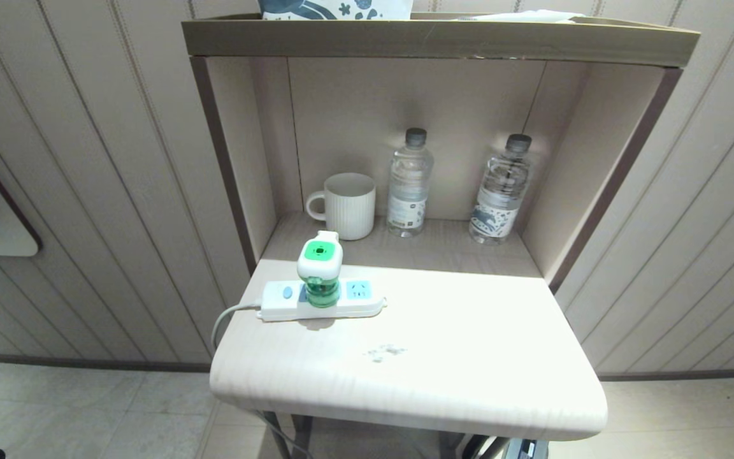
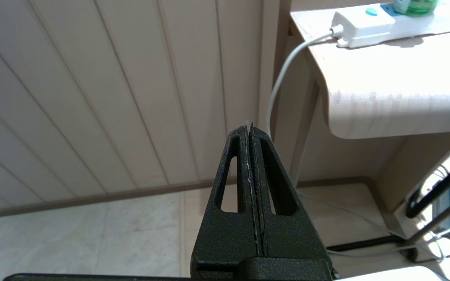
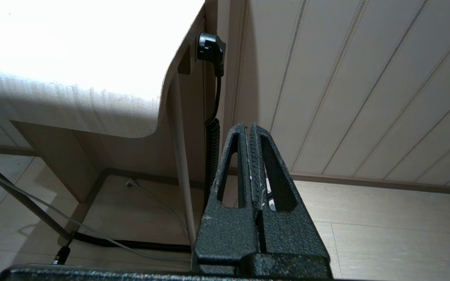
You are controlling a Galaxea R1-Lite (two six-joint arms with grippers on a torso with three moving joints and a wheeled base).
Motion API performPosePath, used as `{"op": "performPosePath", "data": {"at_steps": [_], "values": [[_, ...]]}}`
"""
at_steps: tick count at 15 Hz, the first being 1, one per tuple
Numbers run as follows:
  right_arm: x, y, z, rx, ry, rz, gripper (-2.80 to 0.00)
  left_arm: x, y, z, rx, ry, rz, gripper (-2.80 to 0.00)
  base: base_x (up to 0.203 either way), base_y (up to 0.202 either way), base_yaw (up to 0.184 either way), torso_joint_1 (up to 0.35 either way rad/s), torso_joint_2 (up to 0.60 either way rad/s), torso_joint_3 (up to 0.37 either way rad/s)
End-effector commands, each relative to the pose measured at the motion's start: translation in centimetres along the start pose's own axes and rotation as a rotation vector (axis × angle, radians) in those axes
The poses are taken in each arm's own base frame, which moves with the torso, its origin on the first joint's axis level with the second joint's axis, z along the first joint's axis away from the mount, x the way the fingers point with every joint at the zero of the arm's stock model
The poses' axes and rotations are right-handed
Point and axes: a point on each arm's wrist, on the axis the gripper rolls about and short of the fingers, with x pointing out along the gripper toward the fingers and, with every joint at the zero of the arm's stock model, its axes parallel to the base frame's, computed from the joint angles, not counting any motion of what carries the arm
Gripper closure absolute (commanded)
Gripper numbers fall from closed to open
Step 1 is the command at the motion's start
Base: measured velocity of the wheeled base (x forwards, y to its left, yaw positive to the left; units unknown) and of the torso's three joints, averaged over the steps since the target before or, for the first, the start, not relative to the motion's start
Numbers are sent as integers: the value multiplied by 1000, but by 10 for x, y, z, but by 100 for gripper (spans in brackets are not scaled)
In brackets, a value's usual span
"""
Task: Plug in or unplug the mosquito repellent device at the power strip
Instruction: Pick up the mosquito repellent liquid
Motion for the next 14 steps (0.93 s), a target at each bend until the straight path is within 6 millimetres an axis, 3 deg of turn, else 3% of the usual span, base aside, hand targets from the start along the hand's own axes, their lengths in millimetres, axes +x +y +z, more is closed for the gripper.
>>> {"op": "performPosePath", "data": {"at_steps": [1, 4, 8, 14], "values": [[0, 0, 0, 0, 1, 1, 0, 1, 0, -4, 6, 18, 14, 0, 0, 0, 0, 0, 0, 0], [0, 0, 0, 0, 1, 1, 0, 1, -1, -9, -30, 51, 175, 0, 0, 0, 0, 0, 0, 0], [0, 0, 0, 0, 1, 1, 0, 1, -2, -10, -60, 48, 51, 0, 0, 0, 0, 0, 0, 0], [0, 0, 0, 0, 1, 1, 0, 0, -3, -15, -50, 93, 60, 0, 0, 0, 0, 0, 0, 0]]}}
